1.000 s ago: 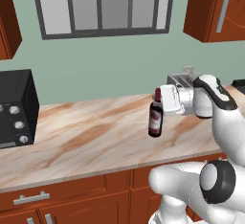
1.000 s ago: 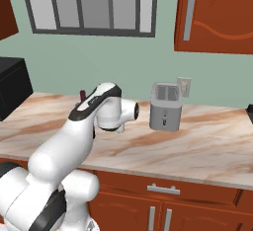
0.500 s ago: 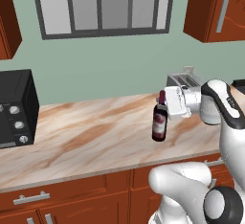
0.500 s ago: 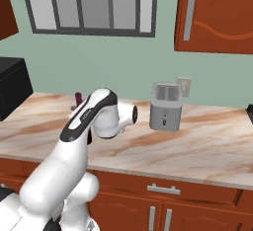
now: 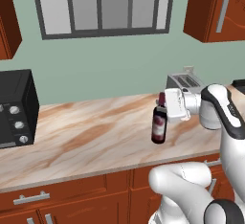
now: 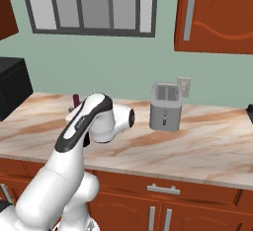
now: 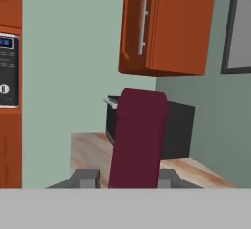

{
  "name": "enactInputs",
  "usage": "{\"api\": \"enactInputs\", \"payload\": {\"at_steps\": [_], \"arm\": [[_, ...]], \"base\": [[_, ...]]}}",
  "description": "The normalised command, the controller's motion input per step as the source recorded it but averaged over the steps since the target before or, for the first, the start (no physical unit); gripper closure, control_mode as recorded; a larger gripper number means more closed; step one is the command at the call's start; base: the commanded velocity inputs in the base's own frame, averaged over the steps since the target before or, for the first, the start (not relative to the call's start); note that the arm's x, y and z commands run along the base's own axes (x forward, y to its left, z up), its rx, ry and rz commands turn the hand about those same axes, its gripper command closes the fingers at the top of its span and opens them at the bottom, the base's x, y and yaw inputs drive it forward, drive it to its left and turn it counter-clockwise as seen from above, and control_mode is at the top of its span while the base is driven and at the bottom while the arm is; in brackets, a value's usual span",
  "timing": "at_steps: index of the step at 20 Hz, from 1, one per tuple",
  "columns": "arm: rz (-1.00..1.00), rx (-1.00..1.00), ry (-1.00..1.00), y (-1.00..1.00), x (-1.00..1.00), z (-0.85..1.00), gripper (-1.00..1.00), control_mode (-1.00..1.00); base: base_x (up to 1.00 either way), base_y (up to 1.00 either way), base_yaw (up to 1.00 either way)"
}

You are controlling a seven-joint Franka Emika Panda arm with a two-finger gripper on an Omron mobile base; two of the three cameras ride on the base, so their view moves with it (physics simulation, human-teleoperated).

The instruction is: Place the drinks on the dining counter in a tight cluster.

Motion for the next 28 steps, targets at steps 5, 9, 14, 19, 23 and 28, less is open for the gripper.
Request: {"api": "enactInputs", "payload": {"at_steps": [5,9,14,19,23,28], "arm": [[0.0,0.0,0.0,0.0,-0.03,0.0,1.0,1.0],[0.0,0.0,0.0,0.0,0.0,0.0,1.0,1.0],[0.0,0.0,0.0,0.0,0.0,0.0,1.0,1.0],[0.0,0.0,0.0,0.0,0.0,0.0,1.0,1.0],[0.0,0.0,0.0,0.0,0.0,0.0,1.0,1.0],[0.0,0.0,0.0,0.0,0.0,0.0,1.0,1.0]], "base": [[-0.05,0.0,0.0],[-0.5,0.0,0.0],[-0.63,-0.02,0.0],[-0.5,0.0,-0.39],[-0.06,0.1,-0.89],[0.0,0.09,-0.95]]}}
